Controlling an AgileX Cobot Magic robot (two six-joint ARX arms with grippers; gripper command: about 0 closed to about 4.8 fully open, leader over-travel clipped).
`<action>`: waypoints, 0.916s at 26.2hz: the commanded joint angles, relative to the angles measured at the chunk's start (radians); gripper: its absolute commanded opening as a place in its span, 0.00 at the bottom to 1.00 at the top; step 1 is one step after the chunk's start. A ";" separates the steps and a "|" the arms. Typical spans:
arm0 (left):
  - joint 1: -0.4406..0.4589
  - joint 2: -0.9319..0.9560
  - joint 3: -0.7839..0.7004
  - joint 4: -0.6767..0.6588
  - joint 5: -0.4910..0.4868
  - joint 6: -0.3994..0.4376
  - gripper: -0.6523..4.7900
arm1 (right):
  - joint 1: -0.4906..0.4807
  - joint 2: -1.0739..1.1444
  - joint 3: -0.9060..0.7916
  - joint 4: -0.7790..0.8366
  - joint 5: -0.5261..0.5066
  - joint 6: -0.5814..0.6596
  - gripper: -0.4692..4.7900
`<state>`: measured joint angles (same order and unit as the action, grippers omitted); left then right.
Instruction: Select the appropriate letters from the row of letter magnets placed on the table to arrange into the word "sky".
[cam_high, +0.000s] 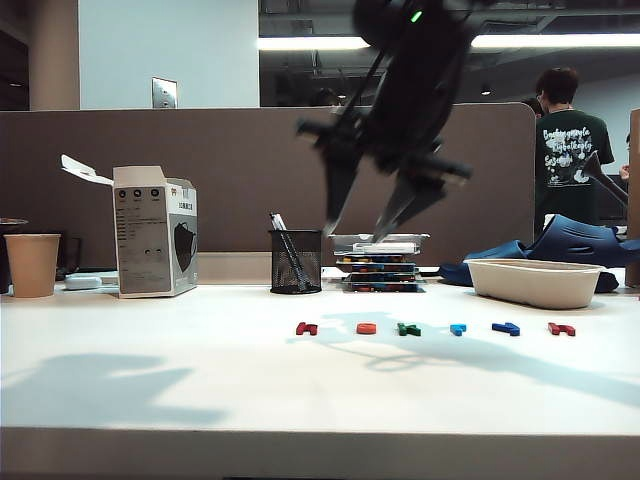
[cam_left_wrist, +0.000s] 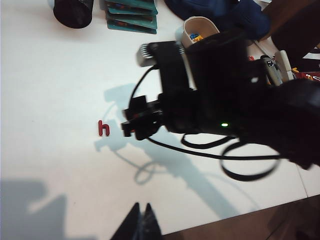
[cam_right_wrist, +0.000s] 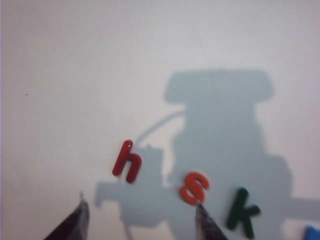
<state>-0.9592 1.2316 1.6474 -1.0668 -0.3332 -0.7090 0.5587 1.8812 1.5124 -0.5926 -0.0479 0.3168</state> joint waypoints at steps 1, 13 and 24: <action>0.001 -0.002 0.002 0.006 -0.003 0.001 0.11 | -0.002 0.055 0.022 0.010 0.013 0.003 0.59; 0.001 -0.002 0.002 0.006 -0.003 0.002 0.11 | -0.002 0.134 0.024 -0.003 0.049 0.002 0.59; 0.001 -0.002 0.002 0.006 -0.003 0.002 0.11 | 0.001 0.170 0.024 -0.017 0.045 0.003 0.59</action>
<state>-0.9588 1.2316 1.6470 -1.0668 -0.3332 -0.7090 0.5556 2.0525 1.5314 -0.6117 -0.0021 0.3172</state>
